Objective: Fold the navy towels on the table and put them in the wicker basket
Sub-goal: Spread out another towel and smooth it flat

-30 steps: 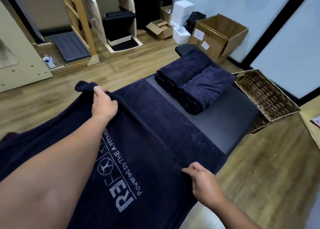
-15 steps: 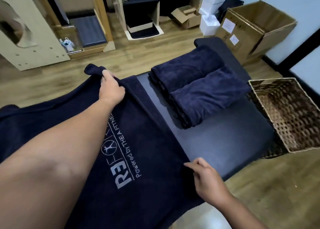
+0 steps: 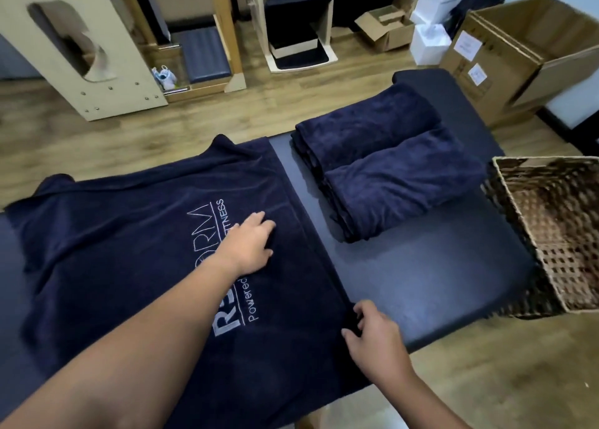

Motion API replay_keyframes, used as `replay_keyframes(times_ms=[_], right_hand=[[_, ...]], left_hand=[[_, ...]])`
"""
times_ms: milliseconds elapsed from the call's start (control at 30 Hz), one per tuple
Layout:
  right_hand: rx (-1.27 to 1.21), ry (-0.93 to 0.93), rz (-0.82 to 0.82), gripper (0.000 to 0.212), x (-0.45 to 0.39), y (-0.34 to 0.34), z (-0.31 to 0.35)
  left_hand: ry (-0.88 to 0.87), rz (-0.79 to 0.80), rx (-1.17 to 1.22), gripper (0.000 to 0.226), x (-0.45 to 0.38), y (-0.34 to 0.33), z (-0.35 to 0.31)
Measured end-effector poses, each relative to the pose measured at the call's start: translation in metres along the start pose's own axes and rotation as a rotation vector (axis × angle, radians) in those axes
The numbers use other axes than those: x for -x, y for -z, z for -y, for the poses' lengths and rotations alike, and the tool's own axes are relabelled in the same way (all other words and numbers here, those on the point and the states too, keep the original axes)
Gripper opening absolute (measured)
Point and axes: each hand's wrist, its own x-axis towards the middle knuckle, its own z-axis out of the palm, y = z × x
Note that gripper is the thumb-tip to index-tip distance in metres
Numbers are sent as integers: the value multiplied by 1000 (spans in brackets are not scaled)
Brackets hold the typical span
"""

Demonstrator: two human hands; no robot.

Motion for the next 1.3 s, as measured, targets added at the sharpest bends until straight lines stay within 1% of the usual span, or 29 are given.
replay_keyframes(times_ms=[67,167,300,433,500,600,700,800,867,1000,1033,1100,1133,1167,1200,1233,1267,1300], right_hand=[[10,-16,26,36,3,0,3],[61,-7,94,33,7,-1,1],[64,-5,82,11,7,3,-5],[25,-4,32,20,13,6,-17],[3,5,-34,19,19,8,-20],[12,-20,-127,19,26,9,-21],[74,-56,-112,13,33,4,-16],[137,-57,-74,29,44,-7,-9],[137,-69,-102,36,51,-12,-9],[100,-126,-139,45,68,-23,-18],[148,-137,-155,46,72,-24,-19],[385,-94,-201,51,86,-32,-13],[504,-27,-218,56,93,-37,-5],[591,72,-216,59,100,-45,4],[639,187,-183,60,106,-53,14],[660,310,-116,59,112,-65,24],[663,418,-30,60,116,-77,35],[671,499,54,62,121,-89,45]], left_hand=[[-12,10,-49,63,20,-15,-2],[-16,50,-56,63,51,-35,-6],[-26,37,-50,61,83,-48,-7],[-46,10,-56,56,113,-57,-2],[-65,-1,-68,54,132,-62,4],[-69,-19,-57,57,165,-73,17],[-43,-47,-29,53,208,-85,34],[21,-110,-26,48,261,-100,54],[91,-181,-59,45,294,-112,65],[315,-386,-125,39,354,-137,88],[343,-439,-157,36,363,-141,91],[433,-513,-202,32,378,-148,94],[520,-530,-181,36,384,-147,93],[637,-536,-117,44,387,-145,92],[772,-518,-1,56,389,-144,91],[905,-495,144,66,391,-141,92],[1007,-476,299,70,393,-138,94],[1056,-465,419,67,396,-135,97]])
